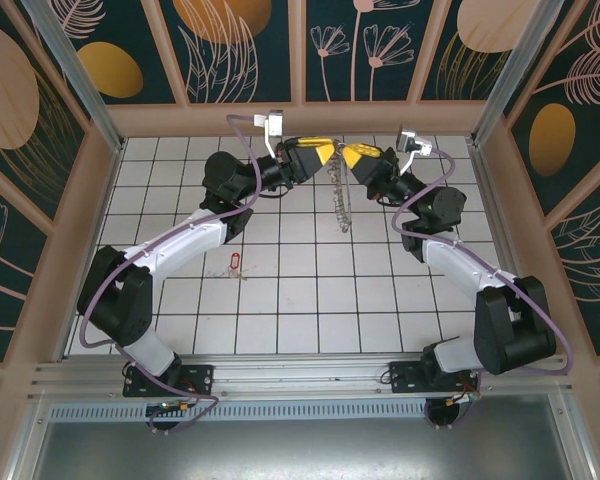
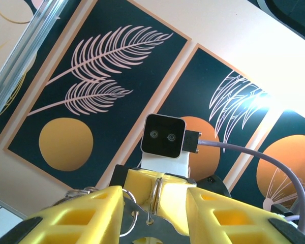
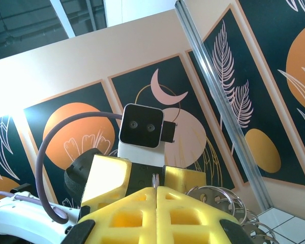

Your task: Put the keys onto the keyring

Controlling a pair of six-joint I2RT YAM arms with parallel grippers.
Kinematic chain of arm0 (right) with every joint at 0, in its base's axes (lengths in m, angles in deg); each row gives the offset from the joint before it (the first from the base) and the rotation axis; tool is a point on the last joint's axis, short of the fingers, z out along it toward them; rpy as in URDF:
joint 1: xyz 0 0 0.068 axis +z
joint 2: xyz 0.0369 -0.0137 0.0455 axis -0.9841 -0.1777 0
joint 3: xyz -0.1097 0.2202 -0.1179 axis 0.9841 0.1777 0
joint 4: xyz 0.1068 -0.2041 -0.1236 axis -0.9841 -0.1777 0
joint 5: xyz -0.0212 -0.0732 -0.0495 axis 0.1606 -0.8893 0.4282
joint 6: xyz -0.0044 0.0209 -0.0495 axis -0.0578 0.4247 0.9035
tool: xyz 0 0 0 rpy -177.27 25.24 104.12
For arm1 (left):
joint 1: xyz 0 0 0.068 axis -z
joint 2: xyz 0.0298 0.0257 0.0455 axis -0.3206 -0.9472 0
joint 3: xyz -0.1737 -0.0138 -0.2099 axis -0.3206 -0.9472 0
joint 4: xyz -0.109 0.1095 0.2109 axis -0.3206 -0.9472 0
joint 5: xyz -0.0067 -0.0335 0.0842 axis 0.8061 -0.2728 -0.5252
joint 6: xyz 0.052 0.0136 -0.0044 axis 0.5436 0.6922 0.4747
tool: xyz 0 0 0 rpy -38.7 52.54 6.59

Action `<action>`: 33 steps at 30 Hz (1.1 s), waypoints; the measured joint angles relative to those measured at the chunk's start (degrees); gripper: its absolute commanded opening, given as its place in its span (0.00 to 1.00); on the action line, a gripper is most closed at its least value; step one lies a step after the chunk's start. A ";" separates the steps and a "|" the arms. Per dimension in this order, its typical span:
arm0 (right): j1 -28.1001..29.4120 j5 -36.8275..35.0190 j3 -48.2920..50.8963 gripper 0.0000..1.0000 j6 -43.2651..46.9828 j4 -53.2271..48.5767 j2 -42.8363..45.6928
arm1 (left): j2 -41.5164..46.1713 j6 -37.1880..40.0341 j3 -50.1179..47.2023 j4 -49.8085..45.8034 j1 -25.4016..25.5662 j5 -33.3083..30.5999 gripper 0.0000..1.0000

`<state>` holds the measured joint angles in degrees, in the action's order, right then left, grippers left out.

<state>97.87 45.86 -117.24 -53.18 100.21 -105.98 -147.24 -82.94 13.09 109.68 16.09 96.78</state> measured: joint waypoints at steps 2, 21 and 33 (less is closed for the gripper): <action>0.02 0.02 0.00 0.00 0.00 0.00 -0.20 | 0.00 0.07 -0.09 -0.09 0.04 0.00 0.35; 0.24 -0.13 0.00 0.00 0.00 -0.07 -1.73 | 0.02 6.73 -0.17 -6.78 0.59 -0.87 0.29; 0.39 -0.24 0.00 0.00 0.02 -0.07 -1.97 | 0.02 6.99 -0.20 -6.78 0.70 -1.11 0.32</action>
<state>98.27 45.62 -117.24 -53.16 100.15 -107.95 -147.22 -75.95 12.89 102.91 16.79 95.67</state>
